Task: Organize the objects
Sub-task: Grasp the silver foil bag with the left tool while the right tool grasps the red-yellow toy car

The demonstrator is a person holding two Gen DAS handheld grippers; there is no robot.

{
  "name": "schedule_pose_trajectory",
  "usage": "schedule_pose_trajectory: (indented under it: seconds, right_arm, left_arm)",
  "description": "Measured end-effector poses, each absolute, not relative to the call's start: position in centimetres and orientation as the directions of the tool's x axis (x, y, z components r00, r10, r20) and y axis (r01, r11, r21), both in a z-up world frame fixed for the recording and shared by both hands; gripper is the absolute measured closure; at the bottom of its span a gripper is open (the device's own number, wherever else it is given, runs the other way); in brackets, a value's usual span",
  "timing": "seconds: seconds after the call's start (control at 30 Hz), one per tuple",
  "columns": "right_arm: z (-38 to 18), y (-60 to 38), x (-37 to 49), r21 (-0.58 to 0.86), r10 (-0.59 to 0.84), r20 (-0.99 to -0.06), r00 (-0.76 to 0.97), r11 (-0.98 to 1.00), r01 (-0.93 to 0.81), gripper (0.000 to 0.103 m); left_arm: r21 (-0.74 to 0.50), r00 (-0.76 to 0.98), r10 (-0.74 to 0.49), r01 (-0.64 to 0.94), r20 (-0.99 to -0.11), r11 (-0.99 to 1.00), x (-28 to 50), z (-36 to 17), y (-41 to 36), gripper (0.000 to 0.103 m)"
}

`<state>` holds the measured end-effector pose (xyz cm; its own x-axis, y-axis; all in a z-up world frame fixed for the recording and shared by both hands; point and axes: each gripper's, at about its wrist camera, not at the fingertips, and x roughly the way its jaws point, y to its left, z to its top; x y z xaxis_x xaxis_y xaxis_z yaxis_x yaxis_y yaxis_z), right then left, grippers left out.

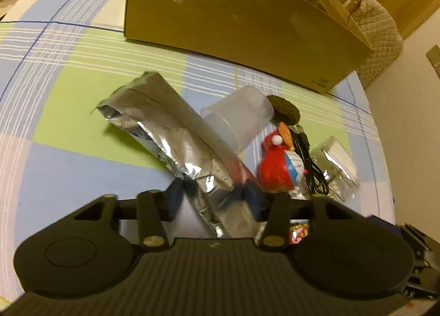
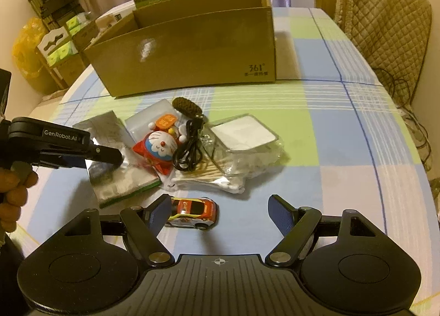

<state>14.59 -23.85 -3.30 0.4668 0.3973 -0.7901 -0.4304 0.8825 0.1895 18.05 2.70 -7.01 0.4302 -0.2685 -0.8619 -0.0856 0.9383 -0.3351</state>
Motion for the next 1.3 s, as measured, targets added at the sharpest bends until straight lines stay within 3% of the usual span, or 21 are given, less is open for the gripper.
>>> schedule_pose_trajectory:
  seconds: [0.17,0.37,0.43,0.5,0.6,0.73,0.9,1.1,1.3]
  right_arm:
    - [-3.4,-23.4,14.6,0.173,0.401,-0.792,0.46,0.871,-0.46,0.028]
    - [-3.4,-22.4,14.4,0.161,0.424,-0.801,0.423,0.832,-0.53,0.028]
    - [-3.5,-21.8,14.4,0.154,0.44,-0.804,0.4,0.803,-0.575,0.028]
    - [-3.6,-21.1,14.3,0.138,0.448,-0.812,0.375,0.771,-0.622,0.028]
    - [-3.8,-20.0,14.3,0.085,0.45,-0.826,0.339,0.694,-0.715,0.028]
    - [-4.2,-18.4,14.4,-0.024,0.423,-0.851,0.31,0.56,-0.828,0.029]
    - [-5.6,-17.2,14.5,-0.089,0.38,-0.89,0.253,0.398,-0.913,0.053]
    - [-7.0,-16.6,14.5,-0.13,0.365,-0.902,0.228,0.275,-0.953,0.056]
    - [-7.0,-16.3,15.3,-0.049,0.342,-0.914,0.22,0.446,-0.894,0.067]
  left_arm:
    - [-0.26,0.385,-0.243,0.007,-0.891,0.965,17.7,-6.1,3.8,0.072]
    - [-0.117,0.36,-0.152,0.116,-0.921,0.986,17.3,-4.7,5.8,0.073]
    - [-0.122,0.368,-0.163,0.134,-0.915,0.983,17.3,-4.2,6.1,0.069]
    - [-0.115,0.389,-0.17,0.16,-0.906,0.98,17.4,-3.6,5.9,0.056]
    - [-0.092,0.405,-0.167,0.199,-0.899,0.976,18.0,-3.3,5.2,0.046]
    - [-0.083,0.398,-0.166,0.218,-0.902,0.972,19.0,-4.0,4.5,0.043]
    - [-0.081,0.391,-0.169,0.232,-0.905,0.969,19.5,-4.6,4.0,0.041]
    - [-0.085,0.393,-0.174,0.234,-0.903,0.969,19.6,-4.7,4.3,0.041]
    - [-0.095,0.388,-0.182,0.233,-0.903,0.968,19.6,-4.9,4.4,0.041]
